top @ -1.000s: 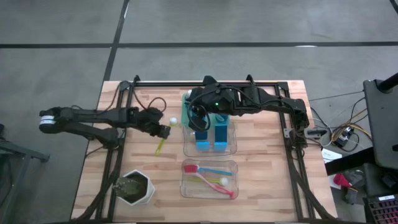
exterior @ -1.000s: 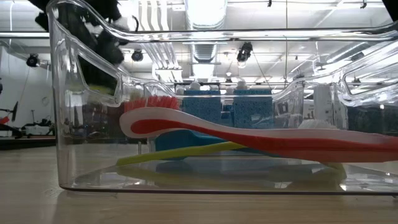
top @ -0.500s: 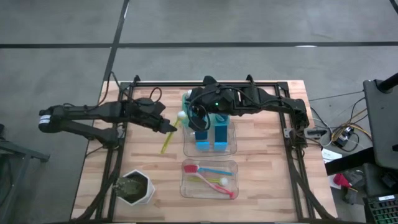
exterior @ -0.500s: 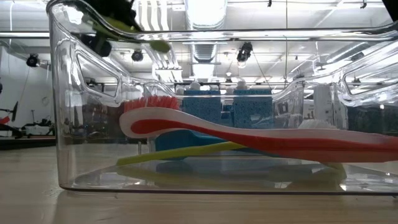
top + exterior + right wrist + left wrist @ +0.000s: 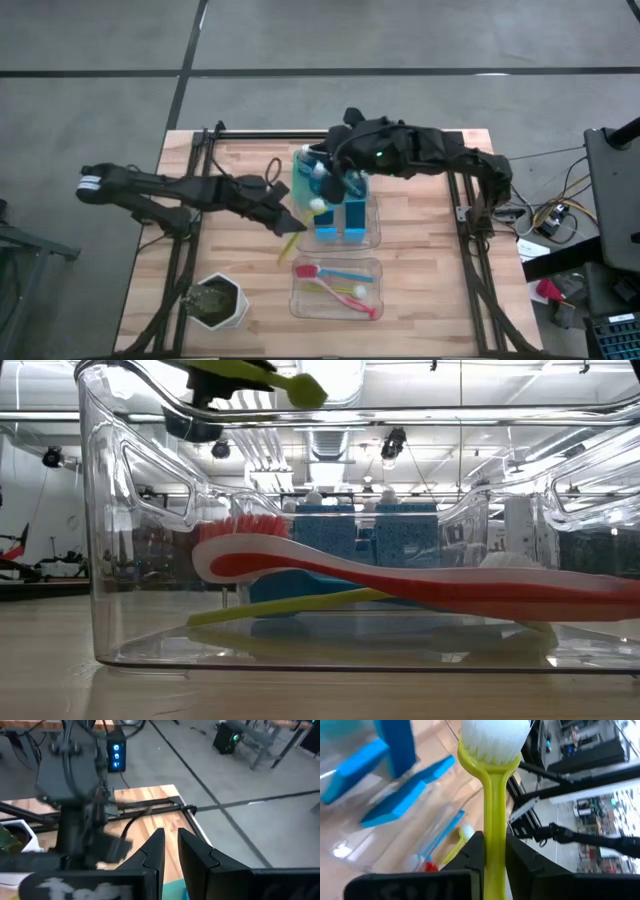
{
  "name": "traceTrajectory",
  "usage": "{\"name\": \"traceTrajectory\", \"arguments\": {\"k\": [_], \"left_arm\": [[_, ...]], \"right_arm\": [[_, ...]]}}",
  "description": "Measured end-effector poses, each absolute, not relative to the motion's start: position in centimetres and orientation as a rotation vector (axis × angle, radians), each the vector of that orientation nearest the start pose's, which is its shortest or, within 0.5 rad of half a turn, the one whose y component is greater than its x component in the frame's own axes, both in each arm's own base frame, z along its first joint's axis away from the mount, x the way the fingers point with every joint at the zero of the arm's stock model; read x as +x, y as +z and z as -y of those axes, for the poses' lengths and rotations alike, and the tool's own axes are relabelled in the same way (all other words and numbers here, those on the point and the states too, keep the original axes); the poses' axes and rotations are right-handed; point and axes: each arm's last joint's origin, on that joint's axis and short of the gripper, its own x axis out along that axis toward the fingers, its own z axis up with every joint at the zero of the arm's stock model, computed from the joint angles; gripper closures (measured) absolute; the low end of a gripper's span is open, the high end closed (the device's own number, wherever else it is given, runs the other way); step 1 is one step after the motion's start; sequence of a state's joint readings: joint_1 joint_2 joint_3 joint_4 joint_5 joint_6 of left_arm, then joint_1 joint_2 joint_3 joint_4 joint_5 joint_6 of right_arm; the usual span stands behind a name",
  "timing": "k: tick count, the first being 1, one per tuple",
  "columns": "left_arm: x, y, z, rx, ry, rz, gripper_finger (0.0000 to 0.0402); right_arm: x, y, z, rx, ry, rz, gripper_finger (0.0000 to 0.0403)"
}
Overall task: Pick & Place Kitchen Sink Supplies
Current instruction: Put the light green dish brush into the bottom transparent bin
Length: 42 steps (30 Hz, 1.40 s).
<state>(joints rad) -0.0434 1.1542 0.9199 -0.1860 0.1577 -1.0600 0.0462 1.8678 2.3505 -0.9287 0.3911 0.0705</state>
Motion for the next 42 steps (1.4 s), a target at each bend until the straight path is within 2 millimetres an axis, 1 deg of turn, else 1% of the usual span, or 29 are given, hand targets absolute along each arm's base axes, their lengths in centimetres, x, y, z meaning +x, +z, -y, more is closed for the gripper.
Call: {"name": "traceTrajectory", "arguments": {"k": [4,7,12,18,24,28,31,34,39,42], "left_arm": [[27.0,29.7,2.1,-1.034,-0.019,-0.518,0.0346],[28.2,29.1,2.4,-1.000,-0.073,-0.541,0.0350],[30.5,29.3,3.1,-0.885,-0.205,-0.569,0.0357],[33.7,29.6,4.1,-0.758,-0.331,-0.594,0.0348],[36.6,28.6,5.4,-0.642,-0.435,-0.694,0.0350],[37.9,27.1,5.9,-0.523,-0.466,-0.770,0.0348],[38.6,25.6,6.0,-0.492,-0.463,-0.843,0.0349],[39.3,24.5,6.3,-0.475,-0.491,-0.880,0.0351],[40.1,23.8,6.8,-0.445,-0.519,-0.878,0.0347],[40.2,23.3,7.2,-0.406,-0.540,-0.882,0.0347]], "right_arm": [[35.8,49.4,-0.5,-0.079,-0.349,-0.404,0.0353],[34.5,50.4,-0.4,-0.115,-0.341,-0.383,0.0355],[32.6,51.8,-0.1,-0.128,-0.348,-0.354,0.0355],[30.5,52.3,0.1,-0.150,-0.399,-0.393,0.0355],[28.5,53.4,0.2,-0.122,-0.406,-0.366,0.0354],[28.1,53.5,0.2,-0.129,-0.406,-0.369,0.0356],[27.9,53.4,0.3,-0.160,-0.421,-0.395,0.0354],[27.8,53.1,0.3,-0.177,-0.423,-0.425,0.0354],[27.7,52.9,0.3,-0.188,-0.422,-0.451,0.0359],[27.7,52.9,0.3,-0.195,-0.421,-0.453,0.0359]]}}
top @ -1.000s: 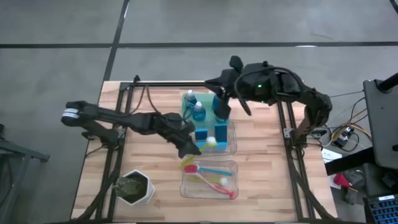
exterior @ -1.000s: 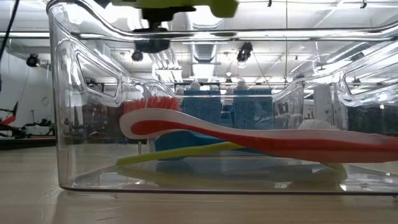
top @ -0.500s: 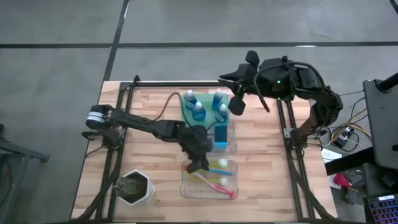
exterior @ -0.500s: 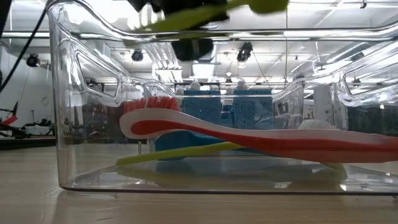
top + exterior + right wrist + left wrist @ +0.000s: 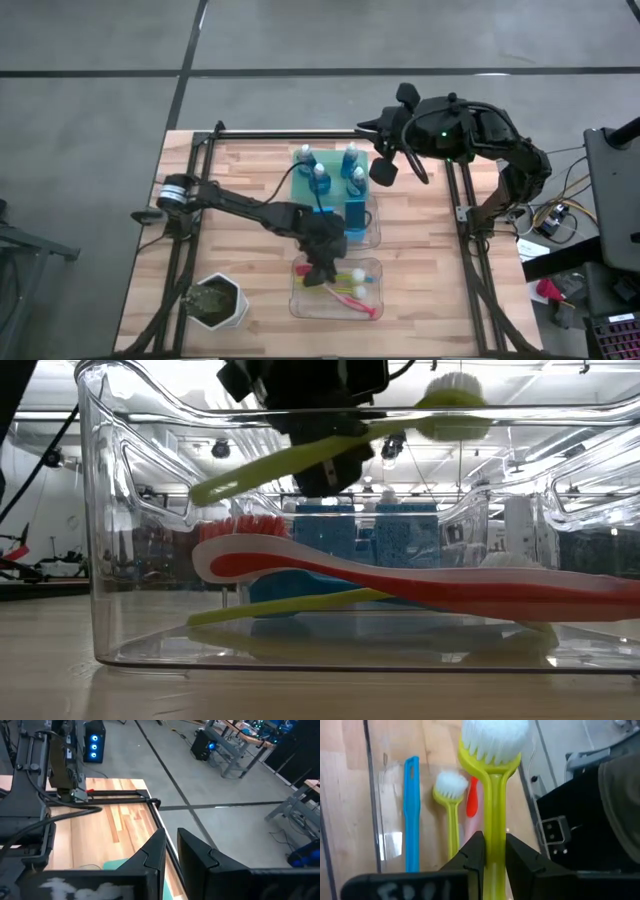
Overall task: Pick & Place Kitchen Sink Supplies
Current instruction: Put the light green dish brush into the bottom transparent bin, then return to Home Position
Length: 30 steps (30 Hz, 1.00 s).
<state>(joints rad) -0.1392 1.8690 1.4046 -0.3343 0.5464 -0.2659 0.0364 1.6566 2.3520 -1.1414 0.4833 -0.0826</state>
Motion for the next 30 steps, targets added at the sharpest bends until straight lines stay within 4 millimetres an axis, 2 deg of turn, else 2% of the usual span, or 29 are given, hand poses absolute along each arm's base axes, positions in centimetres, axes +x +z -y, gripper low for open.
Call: {"name": "traceTrajectory", "arguments": {"k": [7,14,22,30], "left_arm": [[40.3,21.9,8.1,-0.332,-0.608,-0.908,0.0348],[40.9,20.2,8.0,-0.391,-0.568,-0.963,0.0340],[40.9,20.1,8.0,-0.367,-0.567,-0.954,0.0333],[41.2,20.9,8.0,-0.373,-0.536,-0.932,0.0289]], "right_arm": [[27.7,52.9,0.5,-0.206,-0.442,-0.455,0.0360],[27.6,52.9,0.7,-0.206,-0.448,-0.463,0.0360],[27.6,52.9,0.7,-0.193,-0.450,-0.461,0.0360],[27.6,52.9,0.7,-0.179,-0.453,-0.457,0.0360]]}}
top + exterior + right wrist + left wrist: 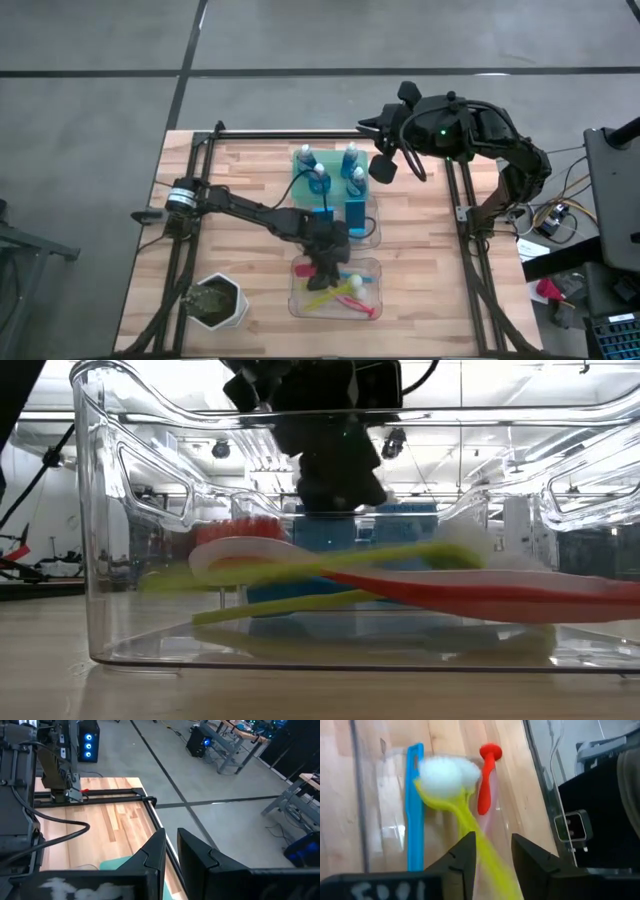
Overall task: Pick & Place Kitchen Sink Supplies
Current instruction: Return to Home Position
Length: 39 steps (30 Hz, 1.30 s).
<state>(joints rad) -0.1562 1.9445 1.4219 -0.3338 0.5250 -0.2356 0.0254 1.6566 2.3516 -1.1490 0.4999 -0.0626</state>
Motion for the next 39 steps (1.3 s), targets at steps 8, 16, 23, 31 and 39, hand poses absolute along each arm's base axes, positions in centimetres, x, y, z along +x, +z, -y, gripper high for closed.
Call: {"name": "traceTrajectory", "arguments": {"k": [8,16,23,31,39], "left_arm": [[42.2,23.7,7.8,-0.400,-0.518,-0.865,0.0250],[43.2,27.7,7.1,-0.421,-0.500,-0.773,0.0263],[42.9,29.8,5.6,-0.447,-0.423,-0.732,0.0323],[41.8,32.4,3.6,-0.455,-0.319,-0.661,0.0396],[38.7,37.3,2.3,-0.374,-0.179,-0.504,0.0401]], "right_arm": [[27.6,52.8,0.7,-0.178,-0.452,-0.465,0.0360],[27.5,52.7,0.7,-0.178,-0.450,-0.479,0.0360],[27.5,52.7,0.7,-0.188,-0.448,-0.482,0.0360],[27.5,52.7,0.5,-0.105,-0.387,-0.467,0.0360],[27.5,52.7,0.1,-0.046,-0.244,-0.463,0.0392]]}}
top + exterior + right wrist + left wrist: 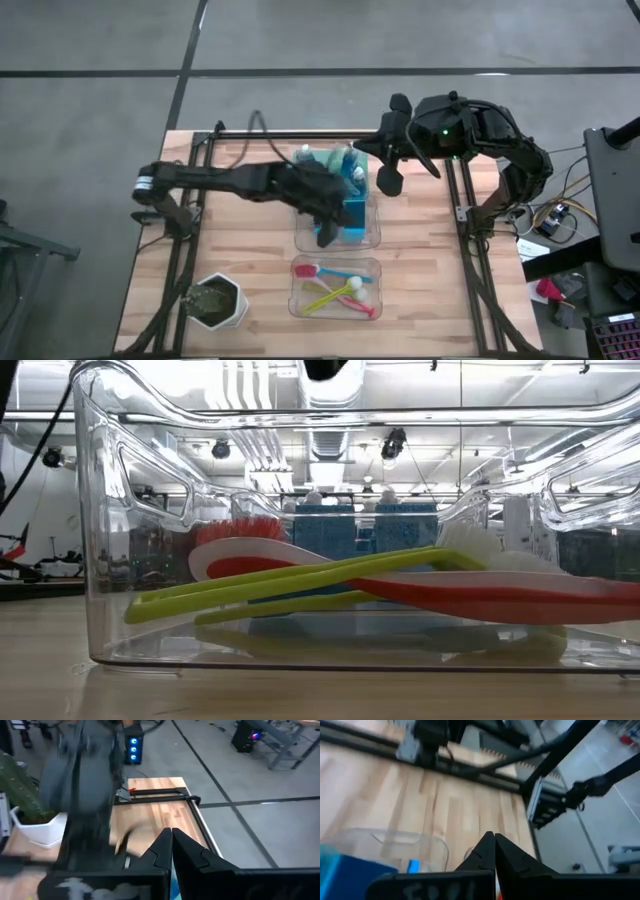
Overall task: Pick & Place Kitchen Sink Supplies
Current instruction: Return to Home Position
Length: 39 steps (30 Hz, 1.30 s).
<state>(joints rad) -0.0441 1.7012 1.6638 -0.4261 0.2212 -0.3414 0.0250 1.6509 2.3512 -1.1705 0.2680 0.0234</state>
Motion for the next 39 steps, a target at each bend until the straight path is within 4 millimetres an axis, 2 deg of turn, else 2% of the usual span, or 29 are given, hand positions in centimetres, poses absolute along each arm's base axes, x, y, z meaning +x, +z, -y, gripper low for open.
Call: {"name": "traceTrajectory", "arguments": {"k": [4,10,15,18,26,30,34,39], "left_arm": [[36.1,40.4,1.6,-0.355,-0.153,-0.415,0.0401],[31.6,43.6,0.5,-0.280,-0.065,-0.295,0.0401],[27.7,45.3,-0.5,-0.207,-0.037,-0.209,0.0401],[25.5,45.3,-1.0,-0.193,-0.022,-0.186,0.0401],[19.1,44.8,-0.9,-0.200,-0.020,-0.034,0.0401],[15.9,43.9,-1.0,-0.195,0.087,0.006,0.0401],[13.2,43.0,-1.1,-0.189,0.161,0.047,0.0401],[11.3,41.2,-1.1,-0.143,0.210,0.031,0.0401]], "right_arm": [[27.5,52.7,0.0,-0.042,-0.230,-0.464,0.0394],[28.3,52.3,0.0,-0.069,-0.213,-0.470,0.0395],[29.3,52.7,-0.6,-0.049,0.001,-0.376,0.0395],[30.1,52.6,-0.9,-0.029,0.076,-0.326,0.0395],[32.1,50.8,-0.5,0.029,0.059,-0.303,0.0394],[32.7,49.8,-0.6,0.050,0.061,-0.287,0.0394],[32.3,49.1,-0.6,0.072,0.060,-0.233,0.0394],[30.2,47.4,-0.2,0.115,-0.025,-0.204,0.0394]]}}
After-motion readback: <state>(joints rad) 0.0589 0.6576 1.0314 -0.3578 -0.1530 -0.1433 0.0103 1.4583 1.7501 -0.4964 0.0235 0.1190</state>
